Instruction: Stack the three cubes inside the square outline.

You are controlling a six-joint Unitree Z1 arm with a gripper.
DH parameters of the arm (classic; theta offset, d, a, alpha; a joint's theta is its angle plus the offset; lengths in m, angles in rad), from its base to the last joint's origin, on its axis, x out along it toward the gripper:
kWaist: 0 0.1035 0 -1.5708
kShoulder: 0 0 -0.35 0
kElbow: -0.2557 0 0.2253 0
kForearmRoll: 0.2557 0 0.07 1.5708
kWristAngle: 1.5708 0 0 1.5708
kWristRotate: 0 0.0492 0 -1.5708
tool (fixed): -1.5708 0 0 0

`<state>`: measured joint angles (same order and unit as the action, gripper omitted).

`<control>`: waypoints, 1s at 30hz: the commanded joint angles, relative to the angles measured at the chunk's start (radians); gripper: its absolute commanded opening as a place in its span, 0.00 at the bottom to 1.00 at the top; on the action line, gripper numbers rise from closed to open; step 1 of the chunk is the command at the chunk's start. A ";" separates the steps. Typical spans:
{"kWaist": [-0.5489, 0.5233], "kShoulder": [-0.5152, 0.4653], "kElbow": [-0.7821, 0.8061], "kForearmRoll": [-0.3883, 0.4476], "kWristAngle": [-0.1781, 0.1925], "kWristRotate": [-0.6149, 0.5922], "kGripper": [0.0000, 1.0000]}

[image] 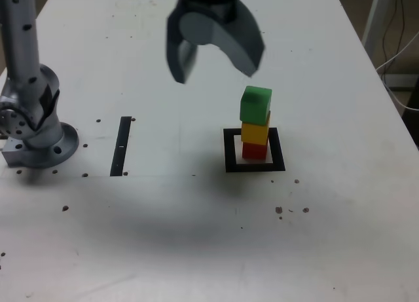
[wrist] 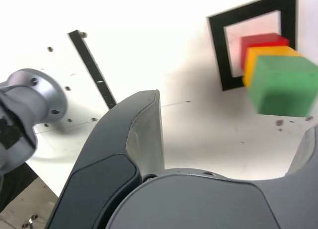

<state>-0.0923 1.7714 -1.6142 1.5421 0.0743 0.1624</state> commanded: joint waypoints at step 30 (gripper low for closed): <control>0.039 -0.265 0.778 -0.454 -0.065 -0.145 1.00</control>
<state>-0.0553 1.5098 -0.8495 1.1020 0.0131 0.0184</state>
